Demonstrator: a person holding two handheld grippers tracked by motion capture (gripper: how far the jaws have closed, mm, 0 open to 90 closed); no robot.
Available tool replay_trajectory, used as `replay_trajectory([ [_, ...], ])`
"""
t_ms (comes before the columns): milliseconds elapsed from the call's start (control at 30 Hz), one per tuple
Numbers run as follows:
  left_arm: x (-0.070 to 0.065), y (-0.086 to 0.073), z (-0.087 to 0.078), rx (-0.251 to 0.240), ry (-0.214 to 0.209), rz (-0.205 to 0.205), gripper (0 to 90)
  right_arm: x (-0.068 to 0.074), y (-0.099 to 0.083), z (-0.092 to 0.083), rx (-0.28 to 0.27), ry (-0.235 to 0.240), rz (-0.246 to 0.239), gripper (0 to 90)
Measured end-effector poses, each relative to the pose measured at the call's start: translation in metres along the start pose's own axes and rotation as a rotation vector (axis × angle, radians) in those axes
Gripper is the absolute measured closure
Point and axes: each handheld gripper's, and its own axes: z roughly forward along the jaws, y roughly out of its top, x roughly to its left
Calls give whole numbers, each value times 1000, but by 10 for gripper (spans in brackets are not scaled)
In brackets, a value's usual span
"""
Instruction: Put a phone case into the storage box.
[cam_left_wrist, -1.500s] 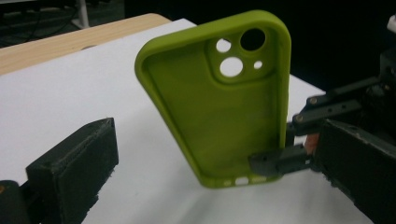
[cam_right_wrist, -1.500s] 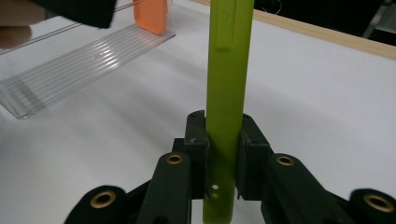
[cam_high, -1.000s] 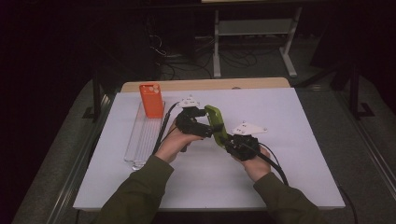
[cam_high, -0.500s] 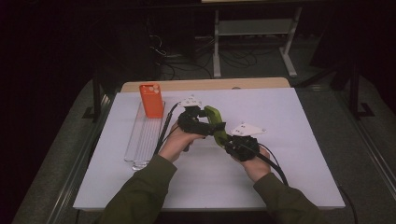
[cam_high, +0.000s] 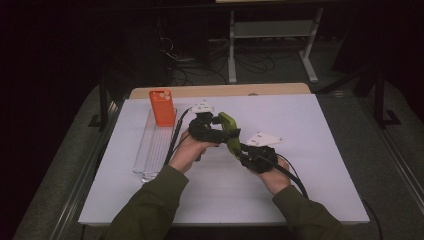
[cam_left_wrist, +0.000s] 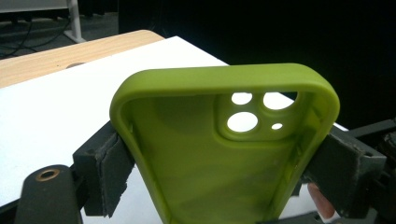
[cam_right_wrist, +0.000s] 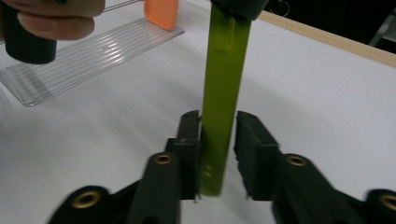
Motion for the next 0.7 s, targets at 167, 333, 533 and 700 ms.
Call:
replay_trajectory([
  [167, 5, 4, -9, 15, 23, 11, 155, -6, -2, -6, 5, 5, 10, 512],
  [333, 9, 10, -21, 24, 49, 14, 156, -16, -7, -16, 27, -2, 25, 377],
  [533, 12, 19, -34, 29, 76, 26, 156, -31, -18, -26, 59, 0, 28, 221],
  [700, 15, 31, -49, 26, 106, 43, 156, -34, -29, -29, 106, -29, 27, 126],
])
